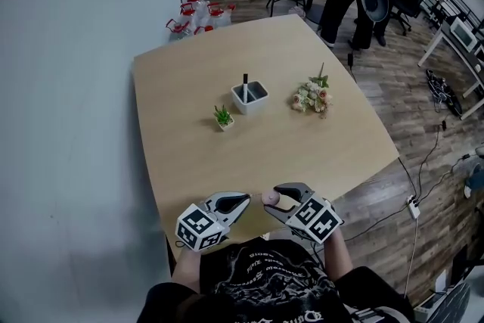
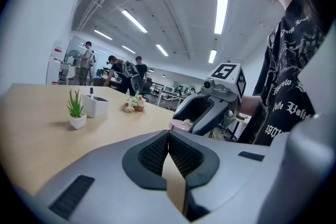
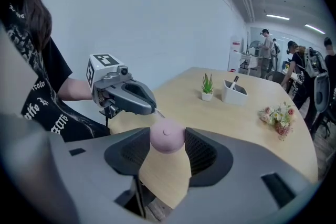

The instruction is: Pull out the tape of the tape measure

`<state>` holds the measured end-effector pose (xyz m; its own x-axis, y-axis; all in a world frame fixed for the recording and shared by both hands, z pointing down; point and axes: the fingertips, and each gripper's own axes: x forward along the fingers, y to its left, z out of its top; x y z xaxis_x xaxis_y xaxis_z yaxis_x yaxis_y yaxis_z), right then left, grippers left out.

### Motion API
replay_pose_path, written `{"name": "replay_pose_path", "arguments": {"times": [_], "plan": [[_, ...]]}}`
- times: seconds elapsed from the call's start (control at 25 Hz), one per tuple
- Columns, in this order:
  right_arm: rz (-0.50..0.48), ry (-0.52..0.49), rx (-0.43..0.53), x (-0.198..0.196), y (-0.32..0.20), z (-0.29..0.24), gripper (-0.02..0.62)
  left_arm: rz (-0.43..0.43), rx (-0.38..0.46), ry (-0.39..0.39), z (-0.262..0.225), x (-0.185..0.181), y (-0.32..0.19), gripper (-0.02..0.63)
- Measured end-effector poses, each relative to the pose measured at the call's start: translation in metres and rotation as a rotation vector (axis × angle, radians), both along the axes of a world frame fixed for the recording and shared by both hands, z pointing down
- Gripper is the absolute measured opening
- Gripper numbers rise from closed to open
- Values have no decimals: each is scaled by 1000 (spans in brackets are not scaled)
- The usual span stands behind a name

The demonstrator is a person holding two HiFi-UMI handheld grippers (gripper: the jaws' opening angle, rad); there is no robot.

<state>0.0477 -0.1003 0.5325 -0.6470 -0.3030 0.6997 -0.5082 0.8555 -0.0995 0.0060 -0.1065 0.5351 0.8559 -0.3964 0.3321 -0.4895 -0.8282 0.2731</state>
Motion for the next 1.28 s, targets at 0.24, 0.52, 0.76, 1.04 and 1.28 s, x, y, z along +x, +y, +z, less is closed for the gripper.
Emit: {"name": "replay_pose_path", "arguments": {"times": [0.24, 0.52, 0.76, 1.04, 1.28], "plan": [[59, -6, -12, 15, -7, 5, 225, -78, -39, 3, 10, -25, -2, 9], [61, -3, -18, 11, -11, 12, 225, -123, -64, 6, 17, -35, -4, 9], [118, 11, -22, 23, -20, 11, 225, -180, -72, -2, 21, -50, -9, 9], [172, -3, -7, 37, -27, 8, 225, -222, -92, 5, 22, -67, -10, 9], [207, 10, -4, 42, -29, 10, 225, -265, -99, 5, 27, -70, -10, 9]]}}
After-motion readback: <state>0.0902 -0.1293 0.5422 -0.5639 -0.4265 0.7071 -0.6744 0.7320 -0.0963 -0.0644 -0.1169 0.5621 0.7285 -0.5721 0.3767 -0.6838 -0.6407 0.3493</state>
